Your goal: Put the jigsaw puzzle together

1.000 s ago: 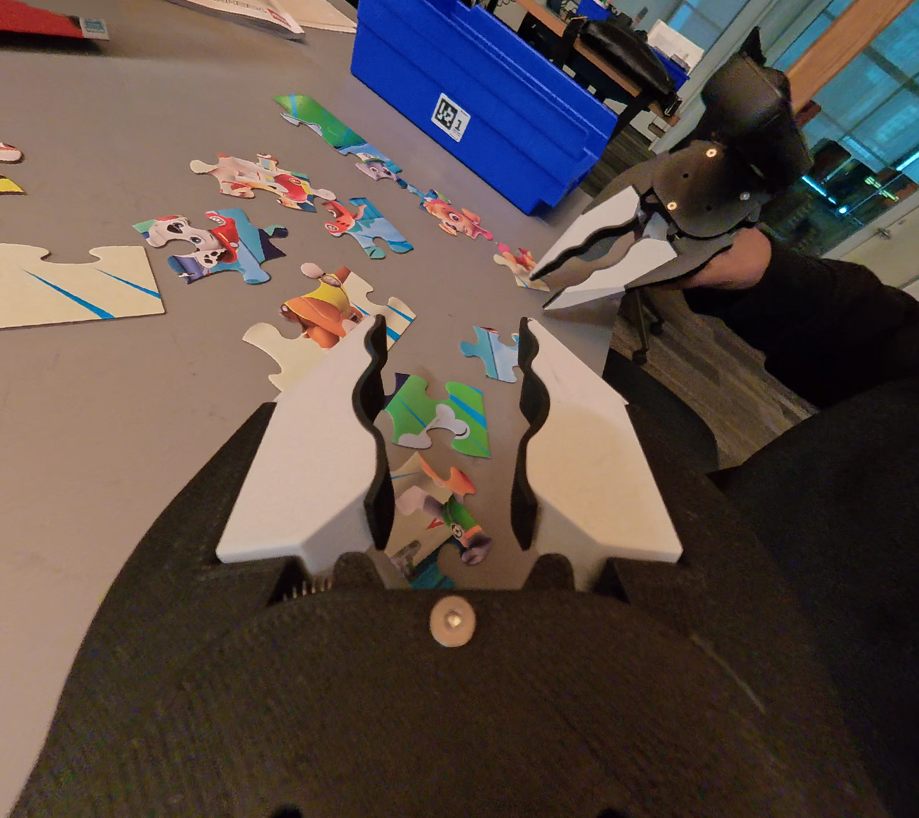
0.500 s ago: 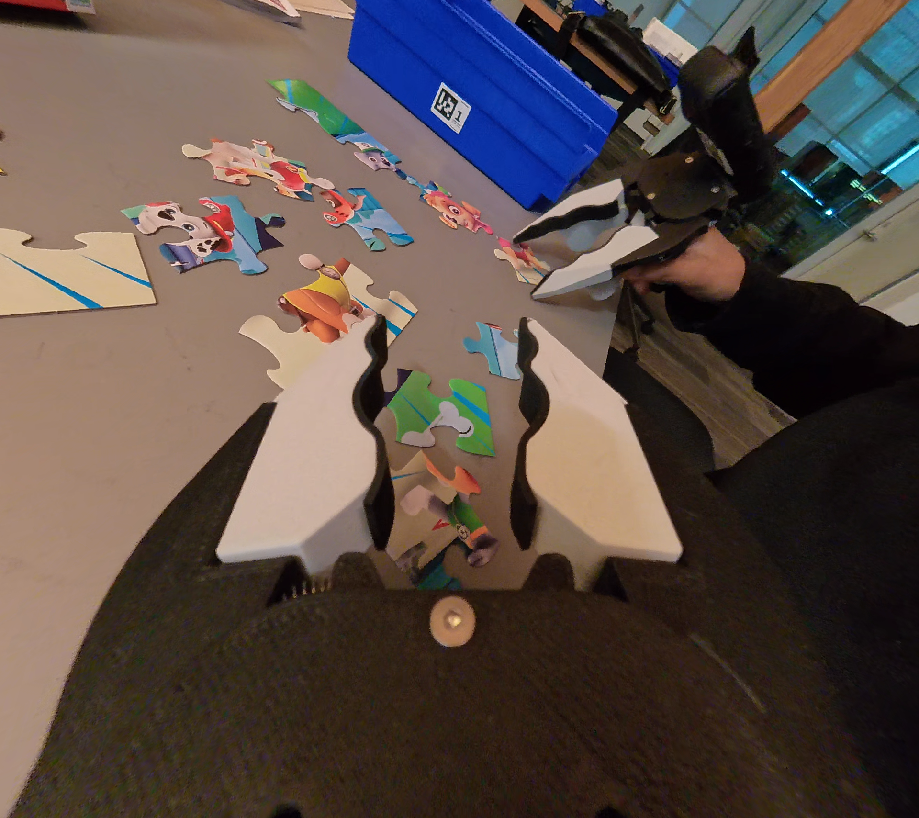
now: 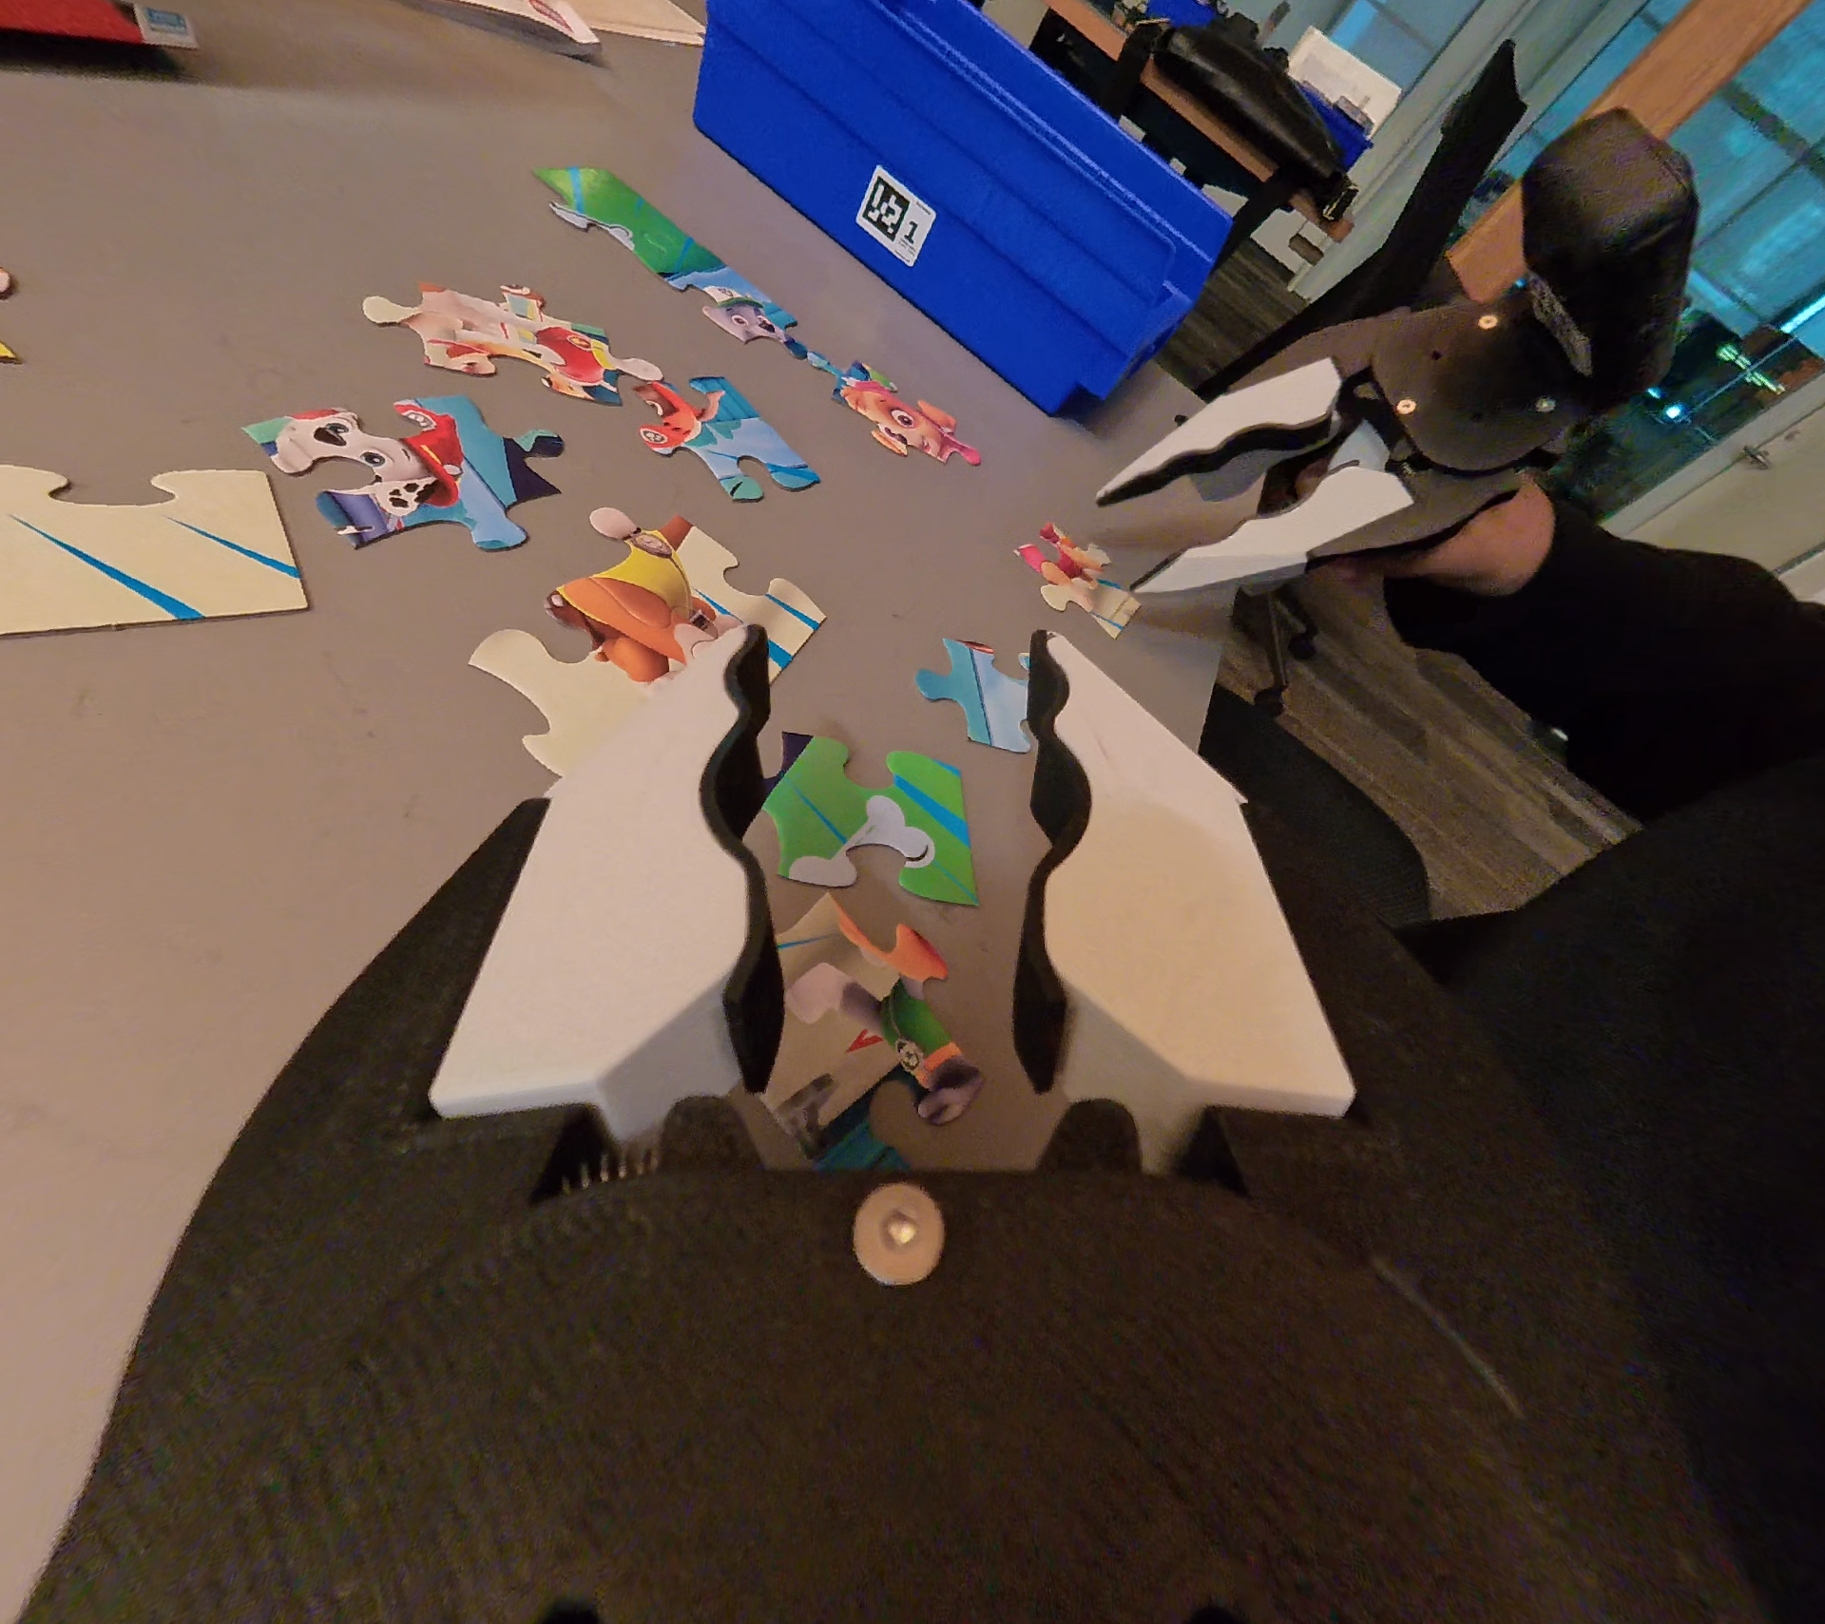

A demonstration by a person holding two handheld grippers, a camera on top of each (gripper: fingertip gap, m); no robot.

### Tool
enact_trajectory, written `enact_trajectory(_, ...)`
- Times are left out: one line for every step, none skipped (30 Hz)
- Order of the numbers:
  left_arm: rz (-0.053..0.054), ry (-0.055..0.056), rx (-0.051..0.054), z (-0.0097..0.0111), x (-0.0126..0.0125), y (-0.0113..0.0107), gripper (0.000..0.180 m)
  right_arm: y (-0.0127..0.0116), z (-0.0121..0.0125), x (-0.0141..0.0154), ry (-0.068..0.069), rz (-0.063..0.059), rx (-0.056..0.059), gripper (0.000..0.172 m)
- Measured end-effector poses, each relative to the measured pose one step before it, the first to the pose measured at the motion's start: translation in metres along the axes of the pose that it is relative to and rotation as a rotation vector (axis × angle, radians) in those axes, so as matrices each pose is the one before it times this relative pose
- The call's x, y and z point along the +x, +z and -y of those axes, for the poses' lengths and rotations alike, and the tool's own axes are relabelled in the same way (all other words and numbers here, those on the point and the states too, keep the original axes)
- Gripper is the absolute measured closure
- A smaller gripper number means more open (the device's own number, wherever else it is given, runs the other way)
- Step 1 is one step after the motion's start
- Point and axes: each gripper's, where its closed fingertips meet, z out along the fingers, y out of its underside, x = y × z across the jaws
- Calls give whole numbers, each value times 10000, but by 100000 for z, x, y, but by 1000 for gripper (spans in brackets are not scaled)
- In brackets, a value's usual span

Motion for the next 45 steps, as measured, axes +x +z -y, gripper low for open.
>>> enact_trajectory(-21, 2, 2, -13, 70, 23, 130, -179, -145, 377, 725, -290, 6, 127)
enact_trajectory(-24, 0, -20, -68, 68, 34, 130, 22, -102, 72, 874, -102, 111, 126)
enact_trajectory(-18, 4, -22, -71, 55, 32, 130, 157, 3, -318, 856, 149, 267, 123)
enact_trajectory(-10, 6, -20, -67, 44, 35, 130, 253, -50, -524, 671, 304, 301, 120)
enact_trajectory(-14, 6, -19, -50, 56, 20, 130, 301, -381, -438, 395, 288, 106, 117)
enact_trajectory(-14, 10, -12, -19, 67, -35, 130, 265, -671, 59, 173, 16, -166, 112)
enact_trajectory(3, 20, 11, 32, 59, -70, 130, 96, -618, 347, -62, -175, -210, 108)
enact_trajectory(29, 32, 41, 89, 34, -120, 130, -208, -152, 416, -281, -265, 5, 110)
enact_trajectory(45, 32, 52, 108, -4, -130, 130, -238, -355, 763, -367, -471, -203, 110)
enact_trajectory(44, 15, 41, 68, -35, -110, 130, -224, -367, 745, -453, -437, -223, 107)
enact_trajectory(25, -10, 24, 33, -36, -76, 130, -308, -115, 654, -339, -342, -30, 109)
enact_trajectory(1, -26, 6, -6, -23, -35, 130, -277, -235, 862, -234, -450, -118, 111)
enact_trajectory(-9, -26, -7, -26, 0, 6, 130, -232, -263, 851, -214, -426, -146, 113)
enact_trajectory(-7, -11, -7, -28, 1, 23, 130, -163, -173, 660, -170, -330, -82, 113)
enact_trajectory(0, 5, -7, -33, 16, 34, 130, -161, 43, 266, -34, -121, 47, 113)
enact_trajectory(0, 10, -17, -41, 20, 56, 130, -147, 300, -199, 129, 114, 190, 113)
enact_trajectory(-6, 11, -22, -44, 44, 57, 130, -95, 417, -587, 223, 318, 252, 114)
enact_trajectory(-4, 7, -24, -37, 27, 60, 130, 31, 315, -630, 293, 329, 182, 115)
enact_trajectory(-5, 7, -14, -30, 31, 46, 130, 170, 137, -567, 307, 308, 61, 114)
enact_trajectory(-2, 6, -7, -23, 23, 32, 130, 240, -9, -481, 306, 275, -23, 114)
enact_trajectory(1, 2, -12, -34, 5, 24, 130, 270, 7, -415, 295, 240, -9, 113)
enact_trajectory(11, 2, -10, -22, -21, -4, 130, 246, 44, -383, 245, 208, 33, 113)
enact_trajectory(19, 0, 4, -3, -48, -21, 130, 244, 53, -297, 170, 136, 31, 115)
enact_trajectory(17, -8, 15, 14, -57, -40, 131, 261, -47, -102, 70, 3, -28, 116)
enact_trajectory(9, -17, 17, 21, -51, -46, 131, 254, -128, 44, -48, -102, -73, 120)
enact_trajectory(0, -19, 17, 13, -42, -43, 131, 130, 51, 113, -100, -136, 42, 123)
enact_trajectory(3, -19, 6, -4, -53, -28, 131, 58, 93, 13, 27, 4, 46, 124)
enact_trajectory(5, -16, 1, -15, -49, -33, 131, 37, 51, 176, 131, -27, 19, 129)
enact_trajectory(-1, -12, 9, 0, -29, -23, 131, -15, -1, 210, 48, -22, -22, 134)
enact_trajectory(-4, -11, 7, -15, -18, -14, 131, -23, -20, 133, 34, 43, -42, 137)
enact_trajectory(-4, -12, -1, -19, -22, -8, 131, -16, 4, 15, 11, 83, -40, 137)
enact_trajectory(-2, -12, -6, -23, -19, 8, 131, -8, -3, 2, -20, 31, -40, 137)
enact_trajectory(-1, -11, -6, -23, -22, 8, 131, 5, -7, -2, -95, -18, -41, 137)
enact_trajectory(-1, -4, -2, -11, 0, 1, 131, 7, 7, -7, -116, -32, -23, 137)
enact_trajectory(5, 5, 2, -2, -3, 0, 131, 0, 20, -17, -72, -13, 8, 138)
enact_trajectory(11, 13, 3, 11, 2, -7, 131, -14, 32, -7, -29, 12, 28, 138)
enact_trajectory(9, 12, -2, 10, -4, -8, 131, -60, 129, -44, 3, 57, 98, 139)
enact_trajectory(8, 7, 1, 9, -11, -2, 131, -203, 376, -140, -7, 139, 253, 172)
enact_trajectory(3, -1, 7, 13, -15, -3, 131, -182, 441, 91, 52, 27, 259, 172)
enact_trajectory(-5, -11, 3, 11, -15, 11, 131, -20, 156, 222, 48, -8, 5, 170)
enact_trajectory(-10, -16, 0, -9, -11, 23, 131, 163, -190, 310, 74, -33, -278, 157)
enact_trajectory(-10, -13, -3, -17, -4, 19, 131, 197, -144, 275, 35, -31, -239, 150)
enact_trajectory(-9, -6, -10, -22, 8, 28, 131, 123, 125, 322, -25, -100, -24, 145)
enact_trajectory(0, 9, -15, -18, -1, 9, 131, 22, 324, 378, -83, -150, 113, 143)
enact_trajectory(18, 21, -2, -2, -6, -13, 131, -53, 447, 558, -112, -240, 176, 140)
